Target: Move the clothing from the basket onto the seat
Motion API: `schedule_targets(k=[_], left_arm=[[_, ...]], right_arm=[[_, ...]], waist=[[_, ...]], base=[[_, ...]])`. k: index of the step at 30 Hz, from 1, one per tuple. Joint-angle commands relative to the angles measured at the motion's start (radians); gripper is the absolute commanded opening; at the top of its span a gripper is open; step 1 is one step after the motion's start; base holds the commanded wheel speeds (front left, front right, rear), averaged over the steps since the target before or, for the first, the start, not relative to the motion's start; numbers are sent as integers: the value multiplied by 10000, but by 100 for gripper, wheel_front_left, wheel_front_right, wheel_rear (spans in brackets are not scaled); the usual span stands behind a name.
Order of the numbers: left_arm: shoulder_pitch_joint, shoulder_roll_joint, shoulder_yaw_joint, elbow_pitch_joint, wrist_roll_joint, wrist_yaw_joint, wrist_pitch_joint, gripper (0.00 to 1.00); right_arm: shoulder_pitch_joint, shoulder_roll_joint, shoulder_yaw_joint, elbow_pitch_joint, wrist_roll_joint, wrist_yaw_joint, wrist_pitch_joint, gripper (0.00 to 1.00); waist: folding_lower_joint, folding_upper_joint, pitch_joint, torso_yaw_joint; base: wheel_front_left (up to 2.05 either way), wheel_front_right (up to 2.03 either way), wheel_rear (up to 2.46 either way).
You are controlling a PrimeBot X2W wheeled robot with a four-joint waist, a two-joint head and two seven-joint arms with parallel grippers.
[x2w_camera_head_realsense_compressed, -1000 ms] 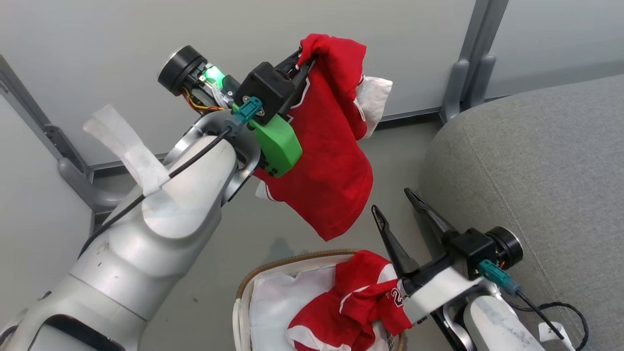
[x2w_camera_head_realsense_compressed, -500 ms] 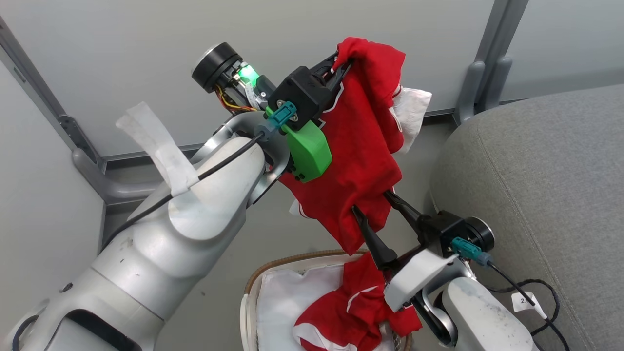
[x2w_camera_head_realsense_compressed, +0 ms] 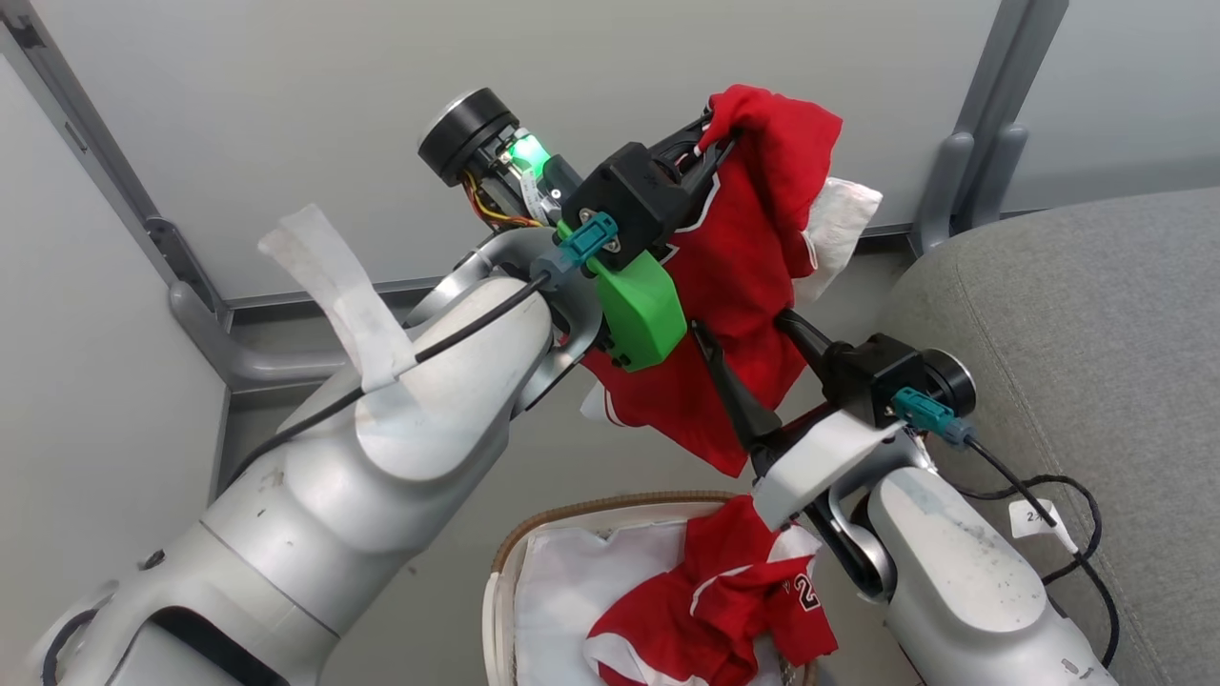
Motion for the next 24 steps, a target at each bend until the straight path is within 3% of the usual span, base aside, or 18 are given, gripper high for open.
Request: schedule_targets(k=[1,2,3,4,6,9,10,24], left_arm=[[-86,-28,-22,-51,-52,-26,-42,0],[-72,-40,-33,-80,-82,-26,-45,0],[-59,-47,-42,-99,-105,-25,-49,0],[-44,-55,-56,-123,-137,-26,-55,0],[21,-80,-71,-175,-204,-26,-63,0],[158,-70,-78,-206,-314,-7,-53,0],[215,-39,-78,-196,-333,7,-51,0],[1370,154,449,262,-1235,372,-567,0]], right_arm=[[-100,-37,-15,188,-28,-7,-21,100],[-158,-37,18,352,-39,-7,-21,100],[-228,-34,62,468,-70,-7,-21,94],[-309,-31,113,611,-119,-7,-21,58],[-364,-36,181,795,-176,-7,-21,36],[-411,-37,221,876,-228,-7,-21,18],[-422,-39,213,883,-268,-7,-21,2],[-106,-38,-445,189,-830,-7,-21,0]], waist=[[0,0,-15,34],[0,0,-24,55],[0,0,-28,69],[0,0,-32,84],[0,0,-39,108],[0,0,-50,124],[0,0,-53,121],[0,0,-43,-159]], base=[[0,0,0],[0,0,0],[0,0,0],[0,0,0],[0,0,0],[0,0,0],[0,0,0],[0,0,0]])
